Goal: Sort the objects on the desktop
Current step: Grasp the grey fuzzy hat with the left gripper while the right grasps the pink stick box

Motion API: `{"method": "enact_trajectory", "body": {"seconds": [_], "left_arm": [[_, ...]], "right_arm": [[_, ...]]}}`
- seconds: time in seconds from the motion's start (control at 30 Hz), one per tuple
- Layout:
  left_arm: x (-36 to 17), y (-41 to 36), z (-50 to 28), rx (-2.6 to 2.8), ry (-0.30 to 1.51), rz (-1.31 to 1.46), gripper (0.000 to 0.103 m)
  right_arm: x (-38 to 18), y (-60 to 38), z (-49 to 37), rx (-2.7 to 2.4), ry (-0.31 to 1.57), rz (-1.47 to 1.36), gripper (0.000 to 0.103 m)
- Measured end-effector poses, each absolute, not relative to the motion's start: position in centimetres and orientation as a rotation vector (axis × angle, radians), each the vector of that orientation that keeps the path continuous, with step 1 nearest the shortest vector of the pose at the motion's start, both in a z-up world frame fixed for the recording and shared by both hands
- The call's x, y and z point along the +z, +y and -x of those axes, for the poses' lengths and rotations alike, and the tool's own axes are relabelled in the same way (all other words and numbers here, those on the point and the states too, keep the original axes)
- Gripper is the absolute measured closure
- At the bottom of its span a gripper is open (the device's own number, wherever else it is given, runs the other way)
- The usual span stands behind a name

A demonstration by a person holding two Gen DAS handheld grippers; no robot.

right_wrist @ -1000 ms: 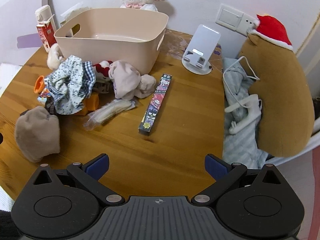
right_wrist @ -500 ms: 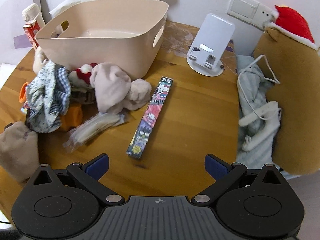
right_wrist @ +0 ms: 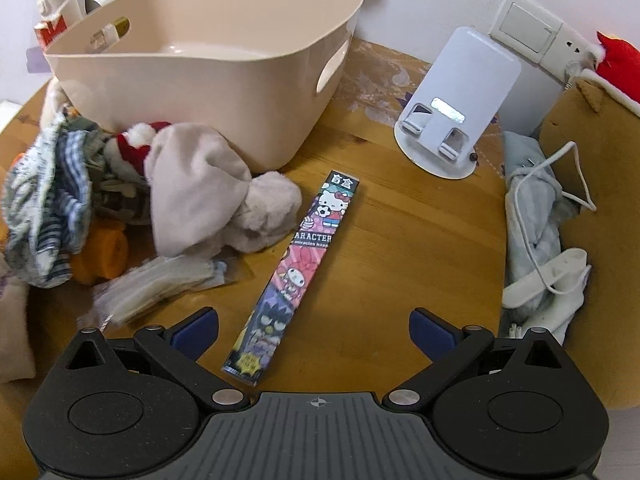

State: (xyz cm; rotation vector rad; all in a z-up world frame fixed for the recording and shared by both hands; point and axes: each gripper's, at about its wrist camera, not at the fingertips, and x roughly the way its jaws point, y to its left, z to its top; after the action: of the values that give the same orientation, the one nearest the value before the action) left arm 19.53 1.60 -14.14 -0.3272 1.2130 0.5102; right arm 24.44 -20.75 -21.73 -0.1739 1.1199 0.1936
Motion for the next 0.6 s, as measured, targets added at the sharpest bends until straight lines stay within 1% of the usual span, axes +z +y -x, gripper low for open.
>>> {"method": "enact_trajectory", "body": {"seconds": [0.07, 0.13, 0.23, 0.27, 0.3, 0.33, 0.37, 0.4, 0.43, 0.47, 0.53, 0.57, 0.6], "left_arm": [[-14.8, 1.9, -19.7, 0.514, 1.225, 0.32, 0.018], [-15.4, 2.0, -20.0, 0.524, 1.234, 0.315, 0.018], [-16.2, 1.9, -20.1, 0.516, 1.225, 0.322, 0.018], [-16.3, 1.7, -20.3, 0.516, 1.222, 0.313, 0.018], [-16.4, 1.4, -20.4, 0.515, 1.215, 0.289, 0.018], [-16.4, 1.2, -20.6, 0.506, 1.212, 0.275, 0.02], [-16.4, 1.0, -20.7, 0.525, 1.205, 0.273, 0.022], [-16.3, 0.8, -20.9, 0.523, 1.198, 0.262, 0.028], [-16.2, 0.7, -21.0, 0.515, 1.194, 0.257, 0.038], [-16.2, 0.6, -21.2, 0.502, 1.197, 0.265, 0.042], [-16.3, 0.3, -21.3, 0.505, 1.2, 0.266, 0.045], [-16.2, 0.1, -21.3, 0.504, 1.197, 0.256, 0.046], [-16.2, 0.0, -21.2, 0.5, 1.195, 0.248, 0.05]], "right_arm": [[-22.4, -20.6, -24.9, 0.18, 1.137, 0.17, 0.0], [-23.0, -20.5, -25.4, 0.173, 1.156, 0.167, 0.005], [-23.6, -20.3, -25.8, 0.166, 1.173, 0.18, 0.016], [-23.8, -20.3, -25.9, 0.162, 1.18, 0.18, 0.021], [-23.9, -20.4, -26.0, 0.158, 1.189, 0.174, 0.024], [-23.9, -20.6, -26.0, 0.158, 1.185, 0.157, 0.025], [-23.9, -20.8, -26.0, 0.161, 1.183, 0.143, 0.028], [-23.9, -20.9, -26.0, 0.168, 1.179, 0.138, 0.032], [-23.9, -20.8, -26.0, 0.177, 1.175, 0.136, 0.034], [-23.8, -20.7, -26.0, 0.184, 1.172, 0.135, 0.039], [-23.7, -20.5, -25.9, 0.194, 1.17, 0.13, 0.044], [-23.7, -20.5, -25.8, 0.201, 1.171, 0.125, 0.047], [-23.6, -20.5, -25.8, 0.209, 1.171, 0.117, 0.053]]}}
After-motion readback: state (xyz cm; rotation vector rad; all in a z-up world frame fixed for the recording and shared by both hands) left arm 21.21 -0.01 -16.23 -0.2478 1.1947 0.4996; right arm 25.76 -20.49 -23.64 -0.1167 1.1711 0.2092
